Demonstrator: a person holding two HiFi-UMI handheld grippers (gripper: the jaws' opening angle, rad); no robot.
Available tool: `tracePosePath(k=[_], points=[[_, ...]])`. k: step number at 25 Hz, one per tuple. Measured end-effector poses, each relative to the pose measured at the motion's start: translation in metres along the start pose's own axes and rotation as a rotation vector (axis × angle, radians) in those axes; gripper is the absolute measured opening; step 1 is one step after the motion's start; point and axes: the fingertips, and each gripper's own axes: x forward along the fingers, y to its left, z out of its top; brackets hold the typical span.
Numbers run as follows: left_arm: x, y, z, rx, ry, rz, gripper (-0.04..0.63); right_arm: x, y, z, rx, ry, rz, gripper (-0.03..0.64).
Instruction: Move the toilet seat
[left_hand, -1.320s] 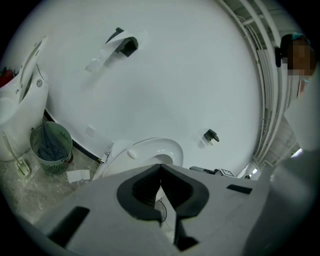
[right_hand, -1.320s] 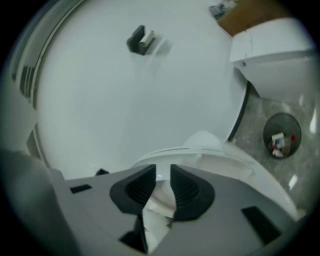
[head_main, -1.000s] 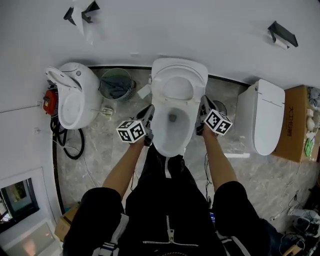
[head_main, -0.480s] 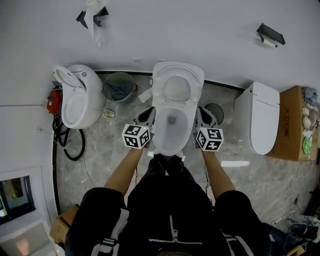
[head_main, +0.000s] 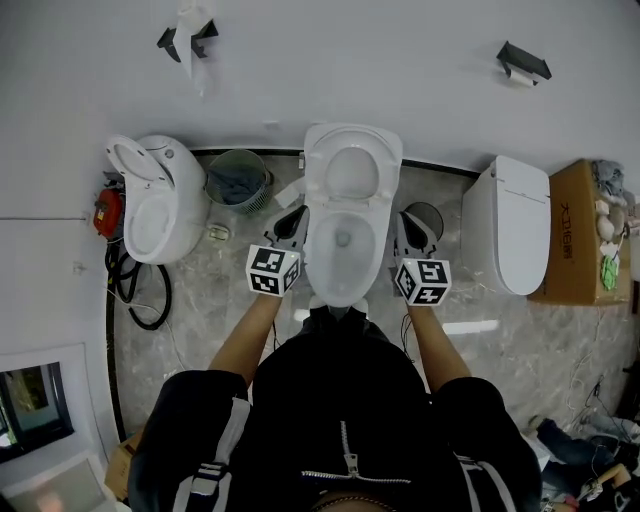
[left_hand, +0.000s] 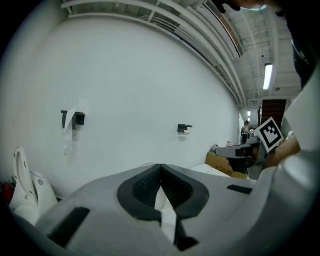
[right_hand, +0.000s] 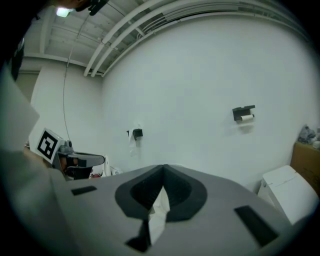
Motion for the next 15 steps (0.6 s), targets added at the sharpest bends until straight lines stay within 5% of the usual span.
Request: tracePosePath(k=[15], points=[[-0.002, -0.001, 0.019, 0.019, -0.034, -0.019, 0.0, -0.001, 0.019, 0.014, -0.042, -0.019, 0.01, 0.003]])
